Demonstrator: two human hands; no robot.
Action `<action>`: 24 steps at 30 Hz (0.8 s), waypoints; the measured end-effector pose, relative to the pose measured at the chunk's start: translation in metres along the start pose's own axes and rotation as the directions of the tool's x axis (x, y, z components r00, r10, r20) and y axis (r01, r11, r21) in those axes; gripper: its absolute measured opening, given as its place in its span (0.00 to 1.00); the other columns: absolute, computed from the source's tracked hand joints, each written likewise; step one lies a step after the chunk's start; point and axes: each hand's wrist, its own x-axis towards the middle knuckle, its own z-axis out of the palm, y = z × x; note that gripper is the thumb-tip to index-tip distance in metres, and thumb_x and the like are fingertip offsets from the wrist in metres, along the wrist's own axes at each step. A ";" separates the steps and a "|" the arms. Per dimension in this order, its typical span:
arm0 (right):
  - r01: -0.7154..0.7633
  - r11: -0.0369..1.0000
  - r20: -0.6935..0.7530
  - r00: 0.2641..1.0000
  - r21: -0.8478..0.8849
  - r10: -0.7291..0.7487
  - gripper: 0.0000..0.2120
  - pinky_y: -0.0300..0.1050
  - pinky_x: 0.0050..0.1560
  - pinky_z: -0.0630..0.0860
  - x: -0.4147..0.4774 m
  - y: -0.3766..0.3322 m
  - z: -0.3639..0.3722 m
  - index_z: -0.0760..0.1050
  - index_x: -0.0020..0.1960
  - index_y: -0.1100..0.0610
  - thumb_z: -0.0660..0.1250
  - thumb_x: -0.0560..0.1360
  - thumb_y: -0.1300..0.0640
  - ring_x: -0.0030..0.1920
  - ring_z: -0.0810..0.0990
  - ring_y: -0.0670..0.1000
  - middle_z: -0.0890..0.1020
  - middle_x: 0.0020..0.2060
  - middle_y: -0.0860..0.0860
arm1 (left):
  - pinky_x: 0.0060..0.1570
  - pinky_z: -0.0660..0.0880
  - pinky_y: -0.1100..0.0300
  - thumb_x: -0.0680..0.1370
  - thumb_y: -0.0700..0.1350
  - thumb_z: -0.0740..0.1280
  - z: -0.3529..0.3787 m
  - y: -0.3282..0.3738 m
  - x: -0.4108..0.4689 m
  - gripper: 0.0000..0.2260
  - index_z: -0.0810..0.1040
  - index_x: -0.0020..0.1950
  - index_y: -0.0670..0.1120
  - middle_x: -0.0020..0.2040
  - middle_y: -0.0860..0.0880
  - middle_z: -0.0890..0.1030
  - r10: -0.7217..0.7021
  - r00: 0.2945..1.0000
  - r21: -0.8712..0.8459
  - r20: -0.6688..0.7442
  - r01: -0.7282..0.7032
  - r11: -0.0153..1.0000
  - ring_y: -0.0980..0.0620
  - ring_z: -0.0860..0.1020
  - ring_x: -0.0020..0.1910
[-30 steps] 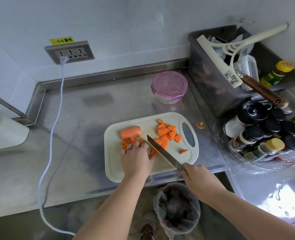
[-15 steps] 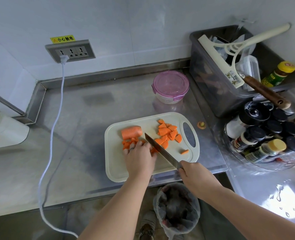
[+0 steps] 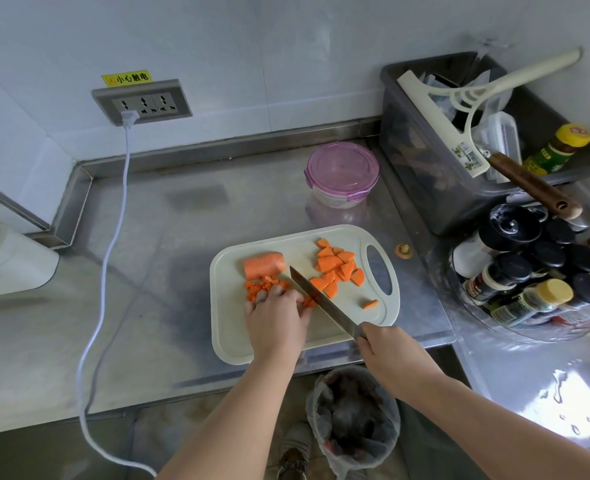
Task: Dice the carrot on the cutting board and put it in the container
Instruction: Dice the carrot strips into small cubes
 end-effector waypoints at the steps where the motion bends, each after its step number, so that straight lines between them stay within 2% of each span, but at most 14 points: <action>1: -0.001 1.000 -0.004 1.000 -0.006 0.001 0.10 0.35 0.33 0.69 0.000 0.000 0.000 0.72 0.56 0.52 0.52 0.83 0.53 0.39 0.76 0.45 0.76 0.41 0.47 | 0.53 0.63 0.56 0.76 0.58 0.65 0.000 0.000 0.000 0.10 0.80 0.52 0.57 0.53 0.56 0.78 0.001 1.000 0.006 0.002 -0.001 1.000 0.52 0.73 0.55; 2: -0.009 1.000 -0.007 1.000 -0.009 0.009 0.10 0.36 0.34 0.70 0.000 -0.001 -0.001 0.71 0.55 0.53 0.52 0.83 0.53 0.39 0.77 0.46 0.77 0.41 0.47 | 0.53 0.63 0.56 0.76 0.58 0.65 0.000 -0.001 0.001 0.10 0.80 0.52 0.57 0.53 0.56 0.77 0.000 1.000 0.007 0.003 0.000 1.000 0.52 0.73 0.55; 6: -0.019 0.997 -0.018 1.000 -0.075 0.018 0.09 0.49 0.43 0.80 -0.004 -0.003 -0.005 0.70 0.57 0.55 0.52 0.82 0.57 0.41 0.80 0.53 0.79 0.42 0.52 | 0.52 0.62 0.55 0.75 0.62 0.64 0.000 -0.004 0.002 0.12 0.80 0.51 0.57 0.53 0.57 0.77 -0.033 0.999 -0.002 0.015 0.033 0.999 0.52 0.73 0.56; 10: 0.002 0.996 -0.036 0.999 -0.085 -0.005 0.11 0.44 0.39 0.77 -0.016 -0.004 -0.006 0.69 0.59 0.54 0.51 0.83 0.55 0.37 0.78 0.50 0.76 0.37 0.48 | 0.50 0.62 0.56 0.75 0.63 0.63 0.002 -0.010 0.001 0.14 0.81 0.50 0.57 0.52 0.58 0.78 -0.039 0.999 0.007 -0.005 0.039 0.999 0.53 0.74 0.55; 15: -0.021 0.991 -0.011 1.000 -0.134 0.020 0.12 0.48 0.46 0.81 -0.024 -0.009 0.001 0.68 0.63 0.53 0.53 0.83 0.56 0.44 0.82 0.52 0.81 0.46 0.51 | 0.52 0.63 0.55 0.76 0.60 0.64 0.003 -0.011 0.001 0.12 0.81 0.52 0.56 0.53 0.57 0.78 -0.016 1.000 0.030 -0.008 0.016 0.999 0.52 0.75 0.54; 20: -0.040 0.988 -0.006 0.999 -0.147 0.039 0.11 0.49 0.45 0.81 -0.022 -0.009 0.004 0.69 0.62 0.53 0.54 0.82 0.57 0.43 0.82 0.53 0.81 0.44 0.51 | 0.54 0.65 0.54 0.76 0.58 0.65 0.002 -0.010 0.004 0.11 0.81 0.53 0.56 0.53 0.56 0.78 -0.007 1.000 0.043 0.003 0.006 0.999 0.52 0.74 0.55; 24: -0.050 0.983 -0.010 0.999 -0.179 0.049 0.11 0.45 0.41 0.78 -0.023 -0.009 0.007 0.67 0.63 0.53 0.55 0.81 0.59 0.42 0.81 0.53 0.81 0.45 0.51 | 0.54 0.64 0.55 0.76 0.59 0.64 0.002 -0.009 0.005 0.12 0.81 0.53 0.56 0.53 0.56 0.78 0.001 1.000 0.065 0.010 -0.001 0.998 0.51 0.73 0.56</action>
